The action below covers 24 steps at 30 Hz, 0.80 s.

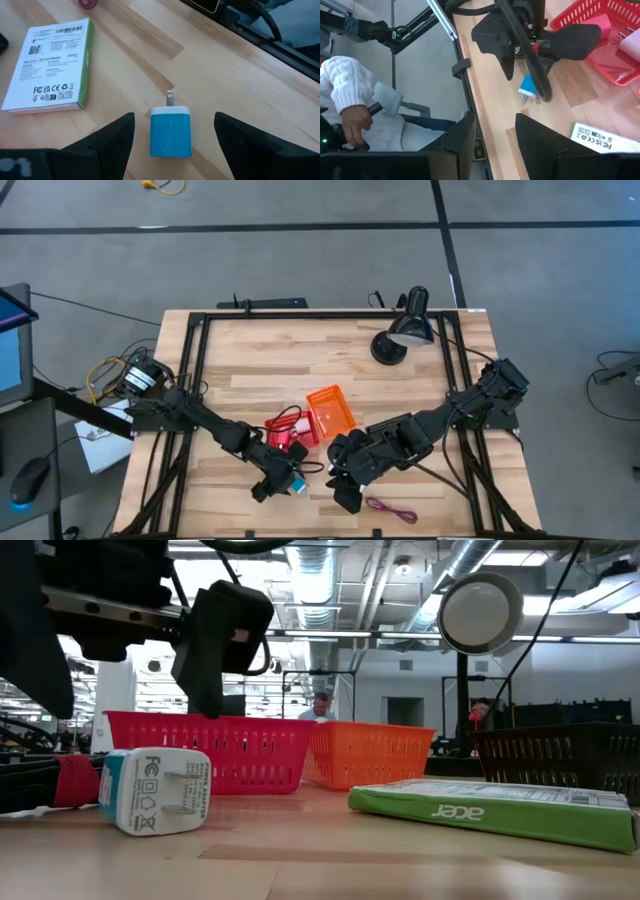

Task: Pick and place items into bin
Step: Put the blue charger adapter into the red bin

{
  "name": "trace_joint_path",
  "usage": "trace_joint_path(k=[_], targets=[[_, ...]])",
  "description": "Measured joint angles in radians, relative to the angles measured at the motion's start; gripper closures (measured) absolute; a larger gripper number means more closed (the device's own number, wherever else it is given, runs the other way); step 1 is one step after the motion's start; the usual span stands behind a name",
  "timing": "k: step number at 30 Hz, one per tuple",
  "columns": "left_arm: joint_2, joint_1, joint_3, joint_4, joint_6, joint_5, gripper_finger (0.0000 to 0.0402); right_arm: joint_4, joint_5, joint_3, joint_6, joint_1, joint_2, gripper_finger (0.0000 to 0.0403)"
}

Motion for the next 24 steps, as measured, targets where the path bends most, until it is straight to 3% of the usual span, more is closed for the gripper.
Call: trace_joint_path(k=[24], targets=[[0.064, 0.008, 0.000, 0.049, -0.047, 0.024, 0.0139, -0.001, 0.000, 0.000, -0.008, 0.000, 0.000, 0.0270]])
